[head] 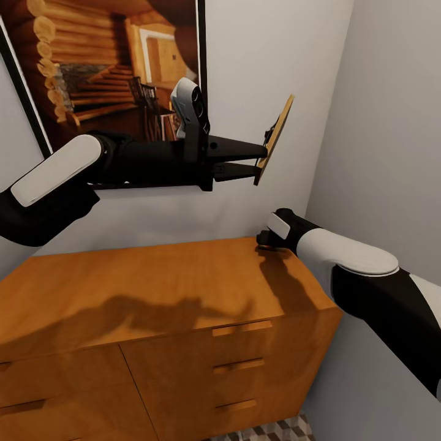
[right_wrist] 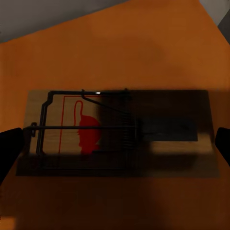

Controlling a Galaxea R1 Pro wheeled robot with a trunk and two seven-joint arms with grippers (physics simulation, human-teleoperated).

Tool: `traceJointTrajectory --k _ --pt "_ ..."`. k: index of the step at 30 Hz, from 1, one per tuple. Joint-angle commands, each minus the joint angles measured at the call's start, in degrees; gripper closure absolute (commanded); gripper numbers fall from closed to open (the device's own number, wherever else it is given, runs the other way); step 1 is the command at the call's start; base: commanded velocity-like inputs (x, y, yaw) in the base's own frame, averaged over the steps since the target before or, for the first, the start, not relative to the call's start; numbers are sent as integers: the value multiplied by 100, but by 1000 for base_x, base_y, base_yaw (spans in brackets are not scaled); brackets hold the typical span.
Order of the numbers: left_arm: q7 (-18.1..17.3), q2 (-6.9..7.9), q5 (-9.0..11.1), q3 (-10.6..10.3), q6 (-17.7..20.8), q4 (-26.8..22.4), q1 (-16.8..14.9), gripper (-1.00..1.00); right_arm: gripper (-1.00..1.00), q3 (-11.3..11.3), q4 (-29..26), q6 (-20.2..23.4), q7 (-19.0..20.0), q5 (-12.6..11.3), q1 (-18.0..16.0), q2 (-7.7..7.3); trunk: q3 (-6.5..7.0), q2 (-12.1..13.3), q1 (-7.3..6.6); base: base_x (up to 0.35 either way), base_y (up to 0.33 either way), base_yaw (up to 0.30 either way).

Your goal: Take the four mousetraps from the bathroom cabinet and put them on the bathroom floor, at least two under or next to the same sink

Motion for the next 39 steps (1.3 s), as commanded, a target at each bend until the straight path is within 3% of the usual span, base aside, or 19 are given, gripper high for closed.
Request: traceJointTrajectory --k 1,28,39 --pt "-37 5 -6 -14 0 3 -11 100 -100 26 -3 26 -21 -111 121 1 -8 -2 0 0 0 0" --pt "-35 0 -6 -17 0 3 -11 100 -100 26 -3 26 -21 -111 121 2 -8 -2 0 0 0 0" --pt "231 -28 -6 -8 10 3 -11 100 -100 26 -4 26 -21 -111 121 2 -8 -2 0 0 0 0"
